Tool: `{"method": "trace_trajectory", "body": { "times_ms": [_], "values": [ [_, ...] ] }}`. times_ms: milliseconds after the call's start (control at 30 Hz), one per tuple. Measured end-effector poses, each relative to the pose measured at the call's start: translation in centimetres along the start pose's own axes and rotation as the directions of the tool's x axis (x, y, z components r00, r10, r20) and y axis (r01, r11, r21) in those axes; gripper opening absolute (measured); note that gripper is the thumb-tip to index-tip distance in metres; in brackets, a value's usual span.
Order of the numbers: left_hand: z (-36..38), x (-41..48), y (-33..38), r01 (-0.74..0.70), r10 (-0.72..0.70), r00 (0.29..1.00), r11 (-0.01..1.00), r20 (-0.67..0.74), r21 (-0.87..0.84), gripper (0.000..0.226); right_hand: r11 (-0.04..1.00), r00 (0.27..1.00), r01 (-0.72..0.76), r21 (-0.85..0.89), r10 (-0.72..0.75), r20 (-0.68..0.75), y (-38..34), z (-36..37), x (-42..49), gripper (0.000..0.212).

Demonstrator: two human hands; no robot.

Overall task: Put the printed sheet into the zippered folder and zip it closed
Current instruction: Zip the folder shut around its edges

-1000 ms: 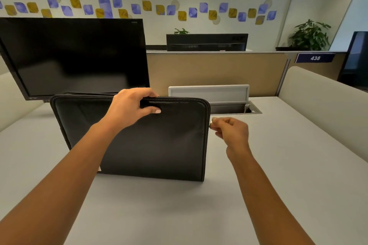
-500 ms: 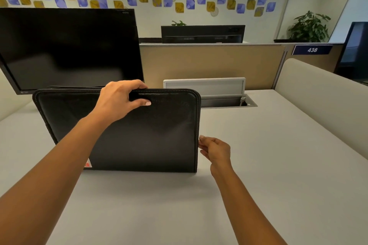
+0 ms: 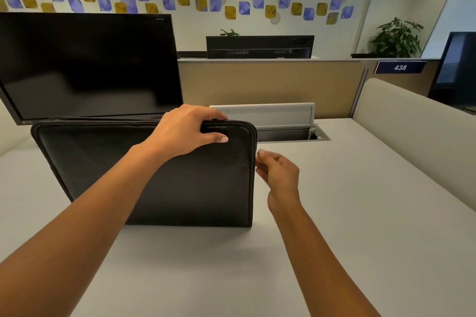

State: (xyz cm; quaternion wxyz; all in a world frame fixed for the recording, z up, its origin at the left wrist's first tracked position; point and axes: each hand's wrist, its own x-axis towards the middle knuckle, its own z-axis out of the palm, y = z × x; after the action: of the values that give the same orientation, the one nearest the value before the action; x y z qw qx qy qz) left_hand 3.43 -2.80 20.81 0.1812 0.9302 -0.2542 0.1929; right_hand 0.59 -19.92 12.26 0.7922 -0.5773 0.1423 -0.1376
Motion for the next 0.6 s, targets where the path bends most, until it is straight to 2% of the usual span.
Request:
{"method": "trace_trajectory", "body": {
  "times_ms": [167,400,533,600],
  "values": [
    [0.3,0.5,1.0,0.004,-0.006,0.999,0.999,-0.046,-0.037,0.032,0.995,0.995,0.078,0.059,-0.081,0.054,-3.6,1.5,-0.2,0.011],
    [-1.6,-1.0,0.7,-0.038,-0.029,0.941,0.981,-0.338,-0.191,0.027,0.987,0.986,0.075,0.141,-0.095,0.140,-4.7,2.8,-0.8,0.007],
    [-3.6,-1.8,0.1,-0.095,-0.024,0.886,0.968,-0.464,-0.233,0.034,0.990,0.983,0.078,0.119,-0.096,0.154,-4.7,3.8,-0.9,0.008],
    [-4.5,-2.2,-0.4,-0.132,-0.025,0.858,0.955,-0.513,-0.267,0.028,0.993,0.986,0.077,0.087,-0.089,0.139,-4.2,4.1,-0.9,0.006]
  ]
}}
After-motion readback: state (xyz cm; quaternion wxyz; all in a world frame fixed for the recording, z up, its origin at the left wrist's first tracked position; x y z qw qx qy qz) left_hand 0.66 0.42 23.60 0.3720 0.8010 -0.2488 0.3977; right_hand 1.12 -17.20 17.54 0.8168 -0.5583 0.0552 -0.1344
